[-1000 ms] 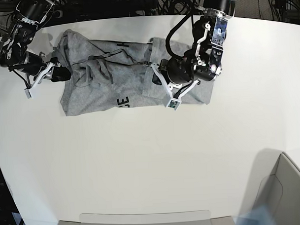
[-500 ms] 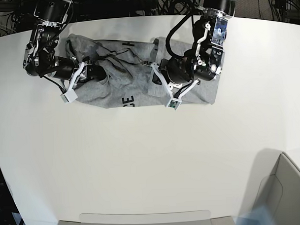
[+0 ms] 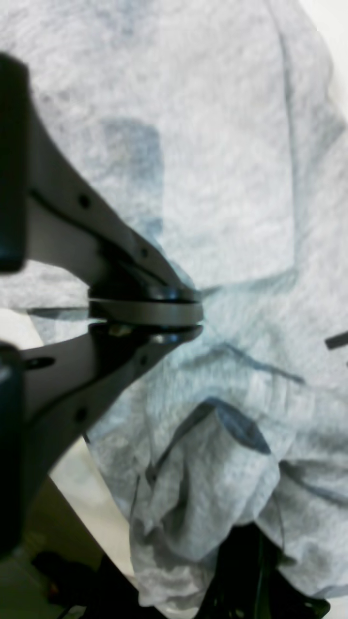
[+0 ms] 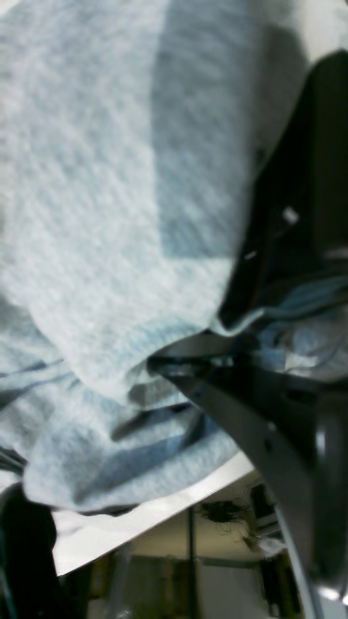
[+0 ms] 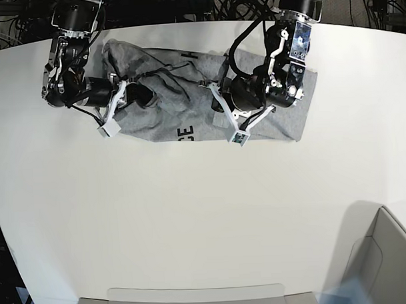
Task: Fold the T-shirt properly
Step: 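Fold the shirt end with the right gripper over toward the left gripper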
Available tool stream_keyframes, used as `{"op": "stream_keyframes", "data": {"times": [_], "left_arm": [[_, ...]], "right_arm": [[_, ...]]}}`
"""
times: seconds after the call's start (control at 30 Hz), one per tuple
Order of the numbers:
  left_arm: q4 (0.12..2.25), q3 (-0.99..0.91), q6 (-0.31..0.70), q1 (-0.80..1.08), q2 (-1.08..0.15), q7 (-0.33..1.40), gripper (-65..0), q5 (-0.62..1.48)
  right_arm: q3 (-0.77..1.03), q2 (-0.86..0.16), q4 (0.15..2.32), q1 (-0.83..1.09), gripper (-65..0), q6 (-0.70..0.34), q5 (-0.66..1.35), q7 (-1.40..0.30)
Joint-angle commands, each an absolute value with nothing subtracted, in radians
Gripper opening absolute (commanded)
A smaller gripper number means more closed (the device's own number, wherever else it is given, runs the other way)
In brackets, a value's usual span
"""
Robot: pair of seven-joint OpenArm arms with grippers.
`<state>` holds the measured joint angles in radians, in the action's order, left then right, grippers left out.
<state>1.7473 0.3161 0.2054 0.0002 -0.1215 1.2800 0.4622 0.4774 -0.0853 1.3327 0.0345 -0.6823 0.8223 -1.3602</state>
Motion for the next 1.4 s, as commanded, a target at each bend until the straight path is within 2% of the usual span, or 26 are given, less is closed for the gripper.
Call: {"op": "stream_keyframes", "data": {"times": [0.0, 0.13, 0.3, 0.43, 0.57, 0.7, 0.97, 1.37], "left_arm": [[1.765, 0.315, 0.208, -0.012, -0.117, 1.273, -65.0, 0.472], [1.768, 0.308, 0.208, 0.013, -0.117, 1.274, -65.0, 0.473], [1.768, 0.308, 0.205, 0.019, -0.119, 1.274, -65.0, 0.473], [1.788, 0.298, 0.203, 0.051, -0.128, 1.277, -65.0, 0.473], [1.919, 0.193, 0.211, 0.114, -0.166, 1.349, -65.0, 0.475], [1.969, 0.074, 0.211, 0.128, -0.188, 1.396, -65.0, 0.475], [1.956, 0.015, 0.211, 0.131, -0.252, 1.396, -65.0, 0.473], [1.956, 0.015, 0.208, 0.183, -0.305, 1.396, -65.0, 0.47]], "right_arm": [[0.512, -0.128, 1.337, 0.022, -65.0, -0.698, 0.736, -1.396], [0.584, -0.188, 1.337, 0.008, -65.0, -0.698, 0.736, -1.396], [0.601, -0.255, 1.337, 0.018, -65.0, -0.562, 0.736, -1.319], [0.602, -0.285, 1.348, 0.035, -65.0, -0.495, 0.736, -1.291], [0.596, -0.271, 1.461, 0.065, -65.0, -0.449, 0.736, -1.28], [0.585, -0.211, 1.61, 0.084, -65.0, -0.384, 0.736, -1.287], [0.357, -0.147, 1.804, 0.084, -65.0, -0.133, 0.736, -1.28], [-0.039, -0.127, 1.845, -0.05, -65.0, 0.255, 0.736, -1.257]]}}
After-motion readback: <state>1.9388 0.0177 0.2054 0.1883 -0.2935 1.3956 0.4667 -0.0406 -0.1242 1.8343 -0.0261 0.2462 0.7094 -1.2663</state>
